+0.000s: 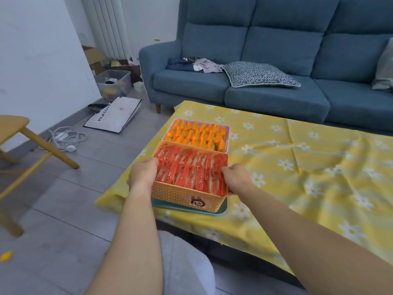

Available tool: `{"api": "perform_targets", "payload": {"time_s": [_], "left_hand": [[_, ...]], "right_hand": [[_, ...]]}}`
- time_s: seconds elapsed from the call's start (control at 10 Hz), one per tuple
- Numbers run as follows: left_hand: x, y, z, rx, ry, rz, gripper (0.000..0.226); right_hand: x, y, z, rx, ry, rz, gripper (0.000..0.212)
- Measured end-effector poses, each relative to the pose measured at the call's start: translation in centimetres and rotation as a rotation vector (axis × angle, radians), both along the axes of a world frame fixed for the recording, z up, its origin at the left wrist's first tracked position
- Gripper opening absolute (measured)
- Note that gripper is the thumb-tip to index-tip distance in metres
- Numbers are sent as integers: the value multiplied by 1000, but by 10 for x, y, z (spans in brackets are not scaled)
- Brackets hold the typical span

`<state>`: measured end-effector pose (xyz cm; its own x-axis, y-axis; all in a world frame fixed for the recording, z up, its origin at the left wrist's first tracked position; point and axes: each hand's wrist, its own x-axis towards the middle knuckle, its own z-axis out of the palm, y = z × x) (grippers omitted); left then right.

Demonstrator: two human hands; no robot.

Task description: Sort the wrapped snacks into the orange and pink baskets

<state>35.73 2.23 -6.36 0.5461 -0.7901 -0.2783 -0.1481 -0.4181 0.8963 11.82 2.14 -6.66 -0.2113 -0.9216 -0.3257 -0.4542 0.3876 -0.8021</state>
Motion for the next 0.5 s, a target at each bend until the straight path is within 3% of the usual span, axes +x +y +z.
{"api": "perform_targets", "payload": {"time_s": [0.2, 0.3, 0.4, 0.5], "left_hand": [[4, -12, -13, 19, -3, -159, 11], [4, -13, -14, 64, -63, -194, 39], [2, -12, -14, 66, -339, -134, 67], [-15, 2, -2, -41, -570, -131, 61]], "right_hand": [[6, -13, -9, -36, 50, -11, 26], [3, -20, -13, -17, 112, 20, 30], [-1, -21, -11, 2, 280, 80, 39], [-5, -20, 1, -39, 425, 107, 47]]}}
